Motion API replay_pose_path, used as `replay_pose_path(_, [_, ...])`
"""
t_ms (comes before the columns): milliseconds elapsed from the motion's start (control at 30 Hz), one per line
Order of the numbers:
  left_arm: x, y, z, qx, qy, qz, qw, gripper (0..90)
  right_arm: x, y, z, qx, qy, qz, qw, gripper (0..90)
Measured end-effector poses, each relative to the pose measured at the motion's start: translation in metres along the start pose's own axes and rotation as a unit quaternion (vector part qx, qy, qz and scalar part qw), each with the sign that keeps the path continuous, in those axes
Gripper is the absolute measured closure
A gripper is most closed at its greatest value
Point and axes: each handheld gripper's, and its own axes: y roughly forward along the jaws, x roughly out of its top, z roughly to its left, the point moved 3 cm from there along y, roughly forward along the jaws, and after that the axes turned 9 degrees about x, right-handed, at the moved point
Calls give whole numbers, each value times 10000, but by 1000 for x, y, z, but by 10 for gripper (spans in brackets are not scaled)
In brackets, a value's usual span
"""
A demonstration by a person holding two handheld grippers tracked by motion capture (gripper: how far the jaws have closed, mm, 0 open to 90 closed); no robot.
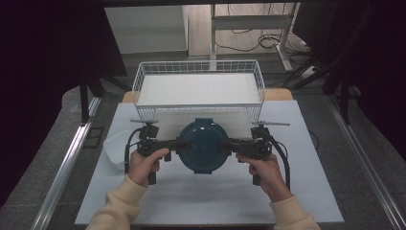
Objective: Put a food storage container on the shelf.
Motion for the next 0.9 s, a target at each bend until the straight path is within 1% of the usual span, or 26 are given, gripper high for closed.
replay_pose_path(167, [13, -5, -4, 1, 43, -61, 10000, 401, 12, 0, 3, 9, -33, -31, 10000, 434])
replay_pose_path(233, [17, -8, -5, -10, 48, -93, 9999, 401, 17, -1, 6, 3, -92, -54, 9999, 435])
replay_pose_path(267, [17, -8, -5, -10, 48, -93, 9999, 401, 17, -1, 6, 3, -92, -54, 9999, 435])
replay_pose_path(300, [22, -12, -7, -7, 79, -130, 9999, 401, 23, -1, 10, 7, -129, -68, 9999, 435])
replay_pose_path(400, [29, -17, -10, 7, 137, -165, 9998, 401, 30, 0, 14, 40, -161, -68, 9998, 436])
replay_pose_path(533, [36, -21, -11, 6, 145, -196, 9997, 400, 39, 0, 19, 67, -212, -62, 9997, 439])
replay_pose_path(567, [40, -24, -12, -1, 146, -219, 9997, 401, 41, 1, 21, 75, -221, -57, 9997, 439])
replay_pose_path(700, [50, -31, -15, -19, 146, -261, 9996, 400, 52, 1, 27, 80, -282, -46, 9996, 440])
replay_pose_path(900, [66, -42, -22, 1, 230, -377, 9990, 400, 69, 0, 36, 105, -379, -73, 9992, 442])
